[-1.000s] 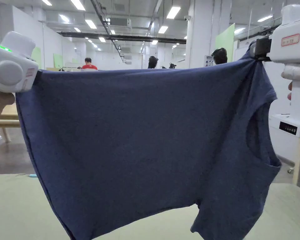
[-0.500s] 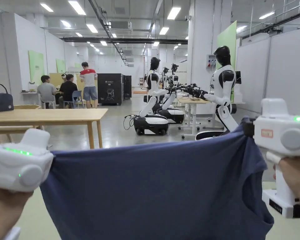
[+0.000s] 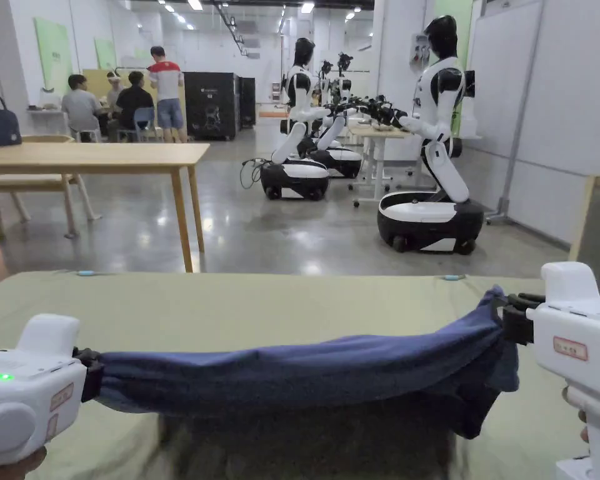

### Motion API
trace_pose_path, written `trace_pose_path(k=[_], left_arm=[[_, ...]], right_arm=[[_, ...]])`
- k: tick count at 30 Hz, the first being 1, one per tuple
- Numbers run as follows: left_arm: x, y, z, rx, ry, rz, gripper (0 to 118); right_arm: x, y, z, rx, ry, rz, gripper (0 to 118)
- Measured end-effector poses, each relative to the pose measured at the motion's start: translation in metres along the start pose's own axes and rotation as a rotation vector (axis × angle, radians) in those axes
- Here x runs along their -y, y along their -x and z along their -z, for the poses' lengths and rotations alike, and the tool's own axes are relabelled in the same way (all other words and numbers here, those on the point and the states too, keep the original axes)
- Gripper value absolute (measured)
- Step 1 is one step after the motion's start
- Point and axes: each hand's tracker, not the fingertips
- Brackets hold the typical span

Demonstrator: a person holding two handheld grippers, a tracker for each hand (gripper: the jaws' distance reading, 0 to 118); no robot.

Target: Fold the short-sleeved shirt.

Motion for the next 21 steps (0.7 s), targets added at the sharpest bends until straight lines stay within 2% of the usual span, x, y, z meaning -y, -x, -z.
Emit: trace_pose_path(k=[4,7,8,12,13,14,15,16,17,18,21], left_arm=[[0.112,-0.016,-0.024,0.048,0.166,-0.096,3],[0.175,-0.027,-0.028,0.016,0.273,-0.054,3],[0.19,-0.028,-0.029,0.001,0.291,-0.053,3],[0.216,-0.026,-0.03,0.009,0.299,-0.096,4],[0.217,-0.023,-0.03,-0.001,0.293,-0.096,11],[0.214,-0.024,-0.034,-0.015,0.278,-0.088,27],[0.21,-0.024,-0.038,-0.019,0.276,-0.082,55],[0.205,-0.026,-0.047,-0.011,0.272,-0.08,95],[0.2,-0.034,-0.064,0.005,0.203,-0.089,104],[0.195,-0.039,-0.074,0.012,0.17,-0.093,104],[0.187,-0.064,-0.097,0.027,0.191,-0.114,104]], right_arm=[[0.117,0.004,-0.028,-0.062,0.202,0.061,4],[0.197,0.009,-0.035,-0.035,0.369,0.043,4],[0.22,0.007,-0.034,-0.041,0.408,0.078,4],[0.253,0.004,-0.04,-0.003,0.459,0.103,4],[0.249,0.001,-0.042,0.005,0.458,0.093,5],[0.243,-0.001,-0.048,0.013,0.439,0.096,9],[0.233,0.001,-0.054,0.032,0.423,0.097,25],[0.223,0.008,-0.066,0.025,0.408,0.103,61],[0.214,0.013,-0.076,0.005,0.375,0.118,86],[0.207,0.022,-0.088,-0.02,0.328,0.132,100],[0.198,0.057,-0.111,-0.029,0.28,0.091,102]])
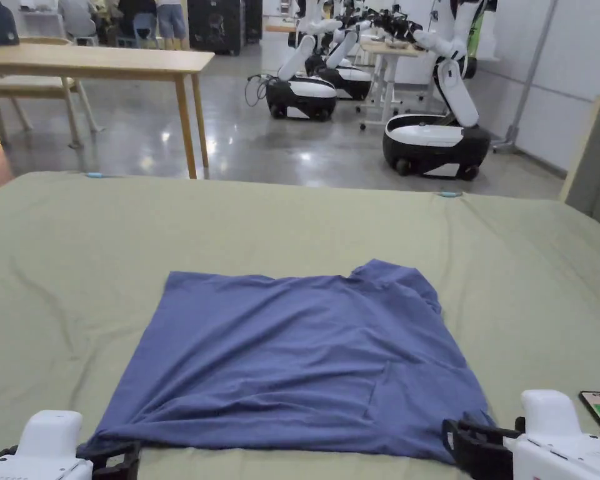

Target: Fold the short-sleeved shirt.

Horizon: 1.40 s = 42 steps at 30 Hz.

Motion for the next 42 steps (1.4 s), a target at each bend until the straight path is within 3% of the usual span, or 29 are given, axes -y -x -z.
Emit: trace_pose_path(k=[3,4,5,6,7,9,17,18,19,21,22,28,30,31,32,34,37,39,41,42], left_arm=[[0.004,-0.019,-0.003,0.028,0.025,-0.026,103],[0.008,-0.02,0.002,0.037,0.03,-0.02,92],[0.009,-0.025,0.002,0.04,0.034,-0.006,68],[0.009,-0.028,0.002,0.025,0.034,0.013,28],[0.009,-0.031,0.004,-0.007,0.05,0.047,0],[0.012,-0.024,0.008,0.03,0.066,0.069,0],[0.027,0.016,0.009,-0.031,0.075,-0.023,0],[0.029,0.02,0.011,-0.04,0.069,-0.04,5],[0.03,0.024,0.014,-0.04,0.058,-0.051,17],[0.029,0.03,0.023,-0.06,0.072,-0.05,97],[0.029,0.034,0.019,-0.074,-0.003,-0.04,118],[0.003,0.044,0.058,-0.065,0.088,-0.027,117],[-0.003,0.045,0.071,-0.042,0.136,0.001,107],[-0.006,0.045,0.077,-0.028,0.165,0.007,98],[0.0,0.053,0.092,-0.009,0.189,0.014,77],[-0.002,0.054,0.103,-0.003,0.233,0.035,21],[-0.002,0.057,0.099,0.021,0.202,0.012,11],[-0.004,0.059,0.097,0.016,0.194,0.025,11],[-0.014,0.021,0.064,-0.03,0.163,0.082,11],[-0.015,0.016,0.06,-0.023,0.16,0.079,11]], right_arm=[[0.011,0.028,0.003,0.022,-0.012,-0.018,100],[0.014,0.032,0.005,-0.007,-0.016,-0.003,85],[0.018,0.036,0.008,-0.028,-0.02,0.012,56],[0.019,0.04,0.012,-0.012,-0.016,0.002,16],[0.022,0.045,0.017,0.06,-0.004,-0.044,1],[0.027,0.042,0.018,0.046,-0.02,-0.072,1],[0.032,0.034,0.026,0.035,0.007,-0.019,1],[0.032,0.034,0.026,0.035,0.012,-0.02,1],[0.03,0.037,0.028,0.031,0.019,-0.024,1],[0.03,0.039,0.029,0.028,0.029,-0.035,1],[0.03,0.04,0.03,0.027,0.037,-0.042,1],[0.028,0.044,0.036,0.045,0.057,-0.057,1],[0.027,0.042,0.036,0.043,0.064,-0.05,1],[0.026,0.04,0.037,0.046,0.067,-0.044,1],[0.025,0.038,0.037,0.049,0.071,-0.038,1],[0.024,0.035,0.036,0.056,0.074,-0.025,1],[0.017,0.025,0.026,0.048,0.059,-0.001,1],[0.011,0.015,0.017,0.079,0.048,-0.014,9],[0.005,0.001,0.014,0.138,0.074,-0.064,81],[0.004,-0.006,0.016,0.146,0.108,-0.083,111]])
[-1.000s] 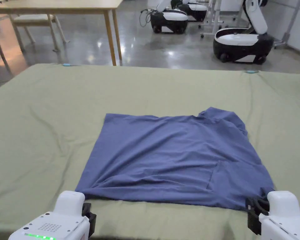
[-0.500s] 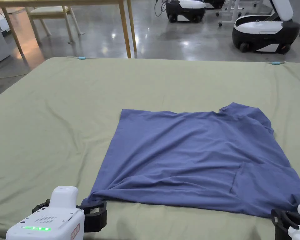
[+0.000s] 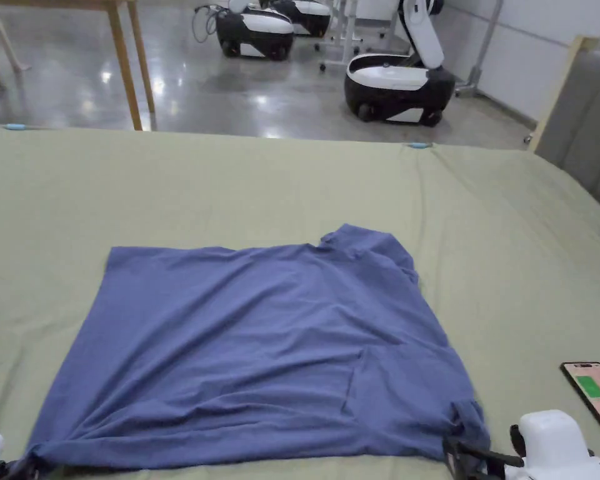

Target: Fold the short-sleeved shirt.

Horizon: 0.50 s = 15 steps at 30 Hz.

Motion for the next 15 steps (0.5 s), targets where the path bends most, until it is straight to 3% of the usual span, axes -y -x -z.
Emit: trace_pose_path(k=[1,3,6,9,10,11,12,13,15], left_arm=[[-0.001,-0.007,-0.003,0.003,0.0,-0.002,11],[-0.011,0.007,-0.002,0.03,0.015,-0.019,11],[-0.014,0.012,0.002,0.036,0.018,-0.034,11],[-0.017,0.006,0.001,0.031,0.024,-0.036,11],[-0.014,0.014,0.007,0.036,0.028,-0.04,11],[-0.015,0.014,0.007,0.035,0.031,-0.039,11],[-0.016,0.014,0.007,0.032,0.032,-0.039,11],[-0.017,0.015,0.007,0.033,0.034,-0.037,11],[-0.019,0.013,0.002,0.022,0.034,-0.027,11]], right_arm=[[0.001,-0.009,0.008,0.01,0.039,-0.026,118],[0.003,-0.018,0.017,0.035,0.048,-0.077,118],[0.006,-0.028,0.046,-0.005,0.125,-0.128,118],[0.008,-0.033,0.071,-0.06,0.167,-0.112,116],[0.007,-0.036,0.076,-0.111,0.158,-0.077,106],[0.006,-0.04,0.08,-0.146,0.153,-0.041,88],[0.004,-0.043,0.083,-0.165,0.151,-0.004,53],[0.004,-0.046,0.083,-0.147,0.147,0.002,4],[0.001,-0.051,0.073,-0.151,0.092,0.041,4]])
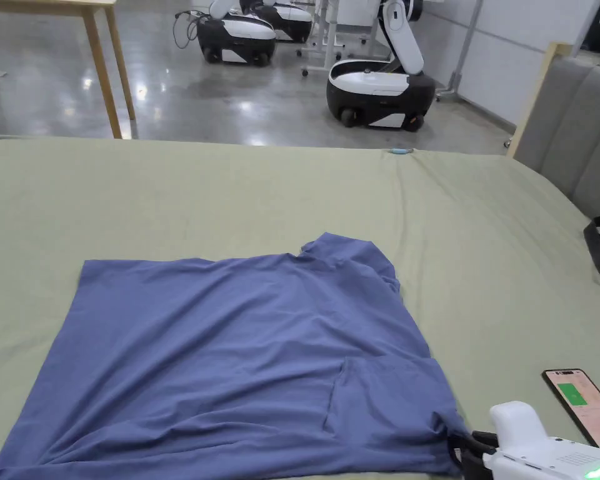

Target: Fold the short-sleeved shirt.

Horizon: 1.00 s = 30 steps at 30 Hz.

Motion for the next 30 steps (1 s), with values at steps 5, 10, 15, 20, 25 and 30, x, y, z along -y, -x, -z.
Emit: trace_pose_path(k=[5,10,15,20,25,30], left_arm=[[-0.032,0.002,-0.018,-0.063,-0.058,0.109,8],[-0.105,0.011,-0.016,-0.083,-0.146,0.147,8],[-0.173,0.009,0.037,-0.079,-0.096,0.131,8],[-0.198,0.004,0.114,-0.093,0.065,0.14,8],[-0.182,-0.002,0.128,-0.1,0.074,0.143,14],[-0.149,-0.017,0.051,-0.093,-0.17,0.137,116]], right_arm=[[-0.031,-0.007,-0.038,-0.02,-0.117,0.099,4],[-0.1,-0.004,-0.047,0.001,-0.231,0.119,4],[-0.167,-0.004,0.005,0.08,-0.218,0.082,4],[-0.192,-0.01,0.084,0.127,-0.096,0.092,4],[-0.183,-0.008,0.105,0.106,-0.048,0.088,4],[-0.148,0.021,0.053,0.056,-0.245,-0.011,118]])
